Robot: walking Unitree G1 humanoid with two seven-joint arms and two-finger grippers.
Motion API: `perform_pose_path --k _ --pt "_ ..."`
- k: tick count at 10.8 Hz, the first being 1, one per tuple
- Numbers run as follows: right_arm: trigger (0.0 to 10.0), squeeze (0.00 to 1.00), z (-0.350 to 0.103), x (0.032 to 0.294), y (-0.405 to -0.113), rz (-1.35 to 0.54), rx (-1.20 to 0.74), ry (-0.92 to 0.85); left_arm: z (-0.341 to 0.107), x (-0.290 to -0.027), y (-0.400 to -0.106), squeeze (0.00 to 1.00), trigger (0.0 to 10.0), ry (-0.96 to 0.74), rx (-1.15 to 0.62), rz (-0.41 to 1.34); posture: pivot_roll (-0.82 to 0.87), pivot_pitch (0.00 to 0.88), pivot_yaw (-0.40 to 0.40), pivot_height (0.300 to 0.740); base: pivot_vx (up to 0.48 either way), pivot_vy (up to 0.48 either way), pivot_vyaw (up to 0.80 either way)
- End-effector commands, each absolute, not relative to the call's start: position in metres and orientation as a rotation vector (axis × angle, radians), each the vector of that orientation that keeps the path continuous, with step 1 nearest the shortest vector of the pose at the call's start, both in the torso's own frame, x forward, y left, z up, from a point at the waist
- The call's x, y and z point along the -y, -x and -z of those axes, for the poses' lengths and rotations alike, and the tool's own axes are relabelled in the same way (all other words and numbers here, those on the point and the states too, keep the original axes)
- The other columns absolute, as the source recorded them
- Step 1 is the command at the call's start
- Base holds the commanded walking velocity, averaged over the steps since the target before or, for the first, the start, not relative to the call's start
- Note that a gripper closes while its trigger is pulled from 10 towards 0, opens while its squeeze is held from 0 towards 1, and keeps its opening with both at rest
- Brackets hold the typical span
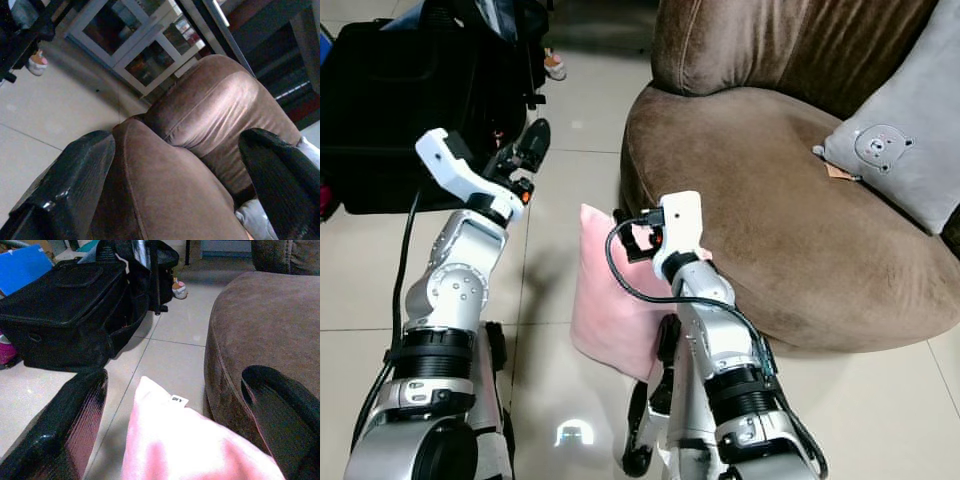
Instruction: Move the pillow to the sofa from floor
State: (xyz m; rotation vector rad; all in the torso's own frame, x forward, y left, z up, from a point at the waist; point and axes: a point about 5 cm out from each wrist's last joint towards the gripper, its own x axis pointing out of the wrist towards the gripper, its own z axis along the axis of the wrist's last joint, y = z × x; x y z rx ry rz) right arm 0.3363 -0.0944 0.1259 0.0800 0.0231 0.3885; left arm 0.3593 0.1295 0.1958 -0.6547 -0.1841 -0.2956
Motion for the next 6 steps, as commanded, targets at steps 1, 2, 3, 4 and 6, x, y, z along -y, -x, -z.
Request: perform_pose_path --k 1,2,3,4,6 --pt "10.0 0.00 -0.1253 0.1015 -0.3363 -0.360 -0.029 -0.065 -0.1922 -0.1233 -0.3578 1.00 10.0 0.629 0.171 0.319 0.15 0.236 -0.120 0.506 0.000 0.000 0.00" --pt "10.0 0.00 -0.1256 0.1013 -0.3364 -0.358 -0.029 -0.066 -0.1919 -0.1222 -0.3575 1.00 10.0 0.617 0.173 0.327 0.15 0.236 -0.118 0.506 0.000 0.000 0.00" --pt "10.0 0.00 -0.1261 0.1001 -0.3366 -0.356 -0.027 -0.053 -0.1904 -0.1212 -0.3570 1.00 10.0 0.610 0.171 0.332 0.15 0.237 -0.117 0.506 0.000 0.000 0.00" --pt "10.0 0.00 -0.1262 0.1002 -0.3370 -0.355 -0.028 -0.056 -0.1902 -0.1211 -0.3570 1.00 10.0 0.603 0.171 0.334 0.15 0.237 -0.117 0.506 0.000 0.000 0.00" --pt "10.0 0.00 -0.1260 0.0986 -0.3370 -0.355 -0.027 -0.054 -0.1893 -0.1197 -0.3569 1.00 10.0 0.582 0.171 0.347 0.15 0.238 -0.116 0.506 0.000 0.000 0.00"
